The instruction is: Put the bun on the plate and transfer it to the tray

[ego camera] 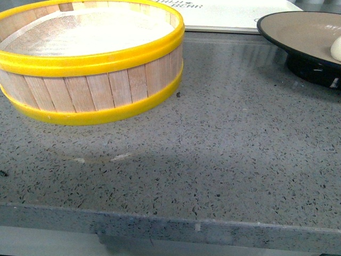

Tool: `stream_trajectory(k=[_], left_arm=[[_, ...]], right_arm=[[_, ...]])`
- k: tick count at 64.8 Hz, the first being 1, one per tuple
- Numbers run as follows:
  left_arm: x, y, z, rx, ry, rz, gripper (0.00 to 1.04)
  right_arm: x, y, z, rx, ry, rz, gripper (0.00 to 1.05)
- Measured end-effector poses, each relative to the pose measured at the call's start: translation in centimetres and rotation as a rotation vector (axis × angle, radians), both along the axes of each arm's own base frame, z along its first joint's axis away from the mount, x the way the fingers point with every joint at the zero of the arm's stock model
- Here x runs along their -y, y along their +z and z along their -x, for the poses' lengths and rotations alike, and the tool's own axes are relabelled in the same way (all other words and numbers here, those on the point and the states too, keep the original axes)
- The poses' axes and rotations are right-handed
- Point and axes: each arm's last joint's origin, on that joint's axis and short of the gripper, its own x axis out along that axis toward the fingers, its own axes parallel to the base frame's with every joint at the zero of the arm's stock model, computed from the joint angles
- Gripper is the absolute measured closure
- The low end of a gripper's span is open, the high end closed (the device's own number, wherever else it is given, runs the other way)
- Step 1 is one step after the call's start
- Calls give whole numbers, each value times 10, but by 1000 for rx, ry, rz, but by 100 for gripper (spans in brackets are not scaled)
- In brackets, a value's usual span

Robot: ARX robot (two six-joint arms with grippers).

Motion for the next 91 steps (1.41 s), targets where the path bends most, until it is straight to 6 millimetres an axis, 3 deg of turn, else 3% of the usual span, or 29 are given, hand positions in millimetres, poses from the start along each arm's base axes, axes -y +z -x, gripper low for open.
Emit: stream_trajectory(k=[12, 17, 48, 51, 58, 73, 78, 84, 91], left_arm=[[0, 0, 0, -2, 0, 1, 99], [0, 0, 0, -2, 0, 0, 82], [0, 0, 0, -2, 0, 0, 6], [0, 0, 0, -2, 0, 0, 7], [0, 0, 0, -2, 1, 0, 7], [0, 0, 0, -2, 0, 0, 7], [0, 0, 0, -2, 0, 0, 7], [0, 0, 0, -2, 0, 0, 7], [0, 0, 0, -2, 0, 0, 7]], right_arm=[[0, 0, 0, 0, 0, 0, 9], [0, 0, 0, 0, 0, 0, 9], [0, 0, 0, 0, 0, 0, 9], [-1, 0, 0, -2, -17, 15, 9], [4, 8, -10, 11, -234, 138, 9], [28, 45, -47, 104, -227, 106, 9], [46, 55, -66, 88, -210, 7, 9], [76, 59, -97, -10, -192, -242, 9], [96, 58, -121, -80, -171, -486, 9]])
